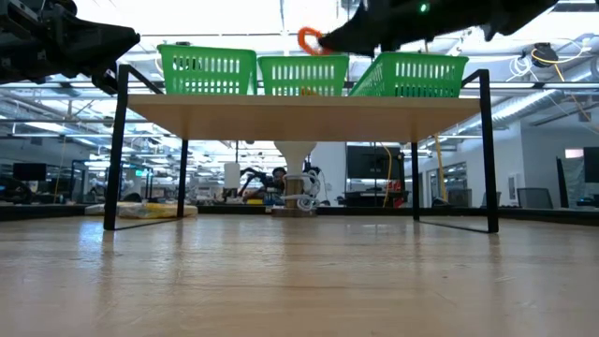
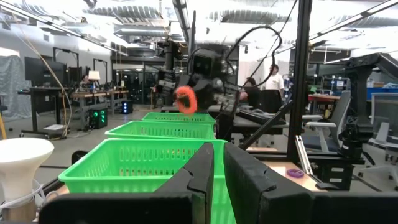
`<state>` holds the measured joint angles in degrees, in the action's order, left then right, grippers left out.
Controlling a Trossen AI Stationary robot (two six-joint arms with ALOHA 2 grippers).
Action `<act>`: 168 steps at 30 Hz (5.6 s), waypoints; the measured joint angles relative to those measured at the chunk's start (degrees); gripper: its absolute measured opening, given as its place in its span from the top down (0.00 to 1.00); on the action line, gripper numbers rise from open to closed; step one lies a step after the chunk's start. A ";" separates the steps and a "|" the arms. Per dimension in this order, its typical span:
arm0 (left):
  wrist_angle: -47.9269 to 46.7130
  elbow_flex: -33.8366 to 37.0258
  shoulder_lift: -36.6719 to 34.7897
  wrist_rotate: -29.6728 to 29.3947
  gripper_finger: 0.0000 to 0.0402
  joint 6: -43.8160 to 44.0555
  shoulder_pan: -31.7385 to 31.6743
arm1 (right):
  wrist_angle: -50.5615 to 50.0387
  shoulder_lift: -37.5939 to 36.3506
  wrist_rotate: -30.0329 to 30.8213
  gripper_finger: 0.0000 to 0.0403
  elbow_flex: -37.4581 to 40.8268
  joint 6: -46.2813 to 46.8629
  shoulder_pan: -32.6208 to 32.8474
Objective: Pick & Place Office Desk Supplies
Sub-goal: Put the orange spring keychain into the center green bin on the shelf, then put the purple spring keychain into the center green bin on the shelf
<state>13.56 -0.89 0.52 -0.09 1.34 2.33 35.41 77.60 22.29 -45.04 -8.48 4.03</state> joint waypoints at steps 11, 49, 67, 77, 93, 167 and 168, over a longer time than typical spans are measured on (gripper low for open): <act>0.00 0.00 0.01 0.02 0.89 0.00 0.00 | 0.79 -0.46 -0.05 0.79 0.00 -3.36 -0.96; 0.00 0.00 0.02 0.00 0.89 0.00 0.02 | -2.75 -0.33 -0.42 0.43 0.02 -1.28 -0.87; 0.00 0.00 0.00 0.00 0.89 0.00 0.01 | -10.77 -9.03 0.43 0.39 0.04 -15.15 17.07; 0.00 0.00 0.02 0.00 0.89 0.00 0.00 | -18.19 -15.08 -15.81 0.38 0.04 9.10 39.69; 0.00 0.00 0.02 0.02 0.89 0.00 0.01 | -36.42 -2.72 -1.90 0.46 0.04 69.20 64.01; 0.00 0.02 0.02 0.00 0.89 0.00 0.00 | -20.61 5.79 -7.84 1.00 0.20 3.94 25.24; 0.00 0.02 0.00 0.00 0.89 0.00 0.00 | -17.90 5.79 -8.80 1.00 0.20 2.51 24.19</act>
<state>13.56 -0.86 0.52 -0.10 1.34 2.33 17.51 83.40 13.49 -44.84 -5.97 28.22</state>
